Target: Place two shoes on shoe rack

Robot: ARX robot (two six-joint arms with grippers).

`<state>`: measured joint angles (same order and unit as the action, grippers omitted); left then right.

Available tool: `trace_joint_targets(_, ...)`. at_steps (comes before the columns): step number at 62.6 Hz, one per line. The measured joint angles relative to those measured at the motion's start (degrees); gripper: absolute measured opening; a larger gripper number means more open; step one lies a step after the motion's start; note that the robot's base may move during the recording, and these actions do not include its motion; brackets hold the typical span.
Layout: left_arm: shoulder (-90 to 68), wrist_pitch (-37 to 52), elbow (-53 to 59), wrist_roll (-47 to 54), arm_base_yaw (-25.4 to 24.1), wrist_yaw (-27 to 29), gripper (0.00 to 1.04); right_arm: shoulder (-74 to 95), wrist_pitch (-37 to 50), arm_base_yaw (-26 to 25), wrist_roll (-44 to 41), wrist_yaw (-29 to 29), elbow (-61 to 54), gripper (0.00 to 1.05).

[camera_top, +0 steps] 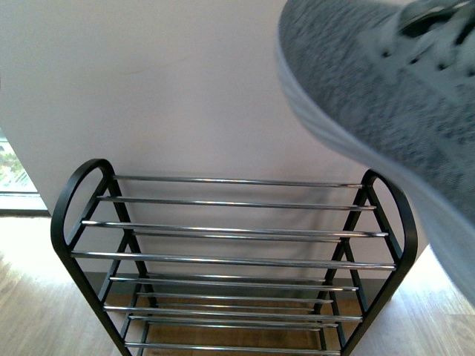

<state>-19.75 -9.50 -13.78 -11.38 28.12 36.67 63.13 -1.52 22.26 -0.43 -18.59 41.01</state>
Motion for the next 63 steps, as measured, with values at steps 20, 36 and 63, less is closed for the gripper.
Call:
trace_joint_targets(20, 0.00, 0.00, 0.00, 0.00, 0.00, 0.02, 0.02, 14.73, 2.40, 1.70, 7.63, -0.02, 4.02, 0.03)
trace_joint_targets(36, -0.02, 0.00, 0.00, 0.00, 0.00, 0.00, 0.02, 24.24, 7.58, -0.68, 11.58, -1.62, 7.93, 0.03)
trace_joint_targets(63, -0.02, 0.00, 0.00, 0.00, 0.00, 0.02, 0.02, 37.48, 9.18, -7.13, 17.59, 1.75, 12.07, 0.03)
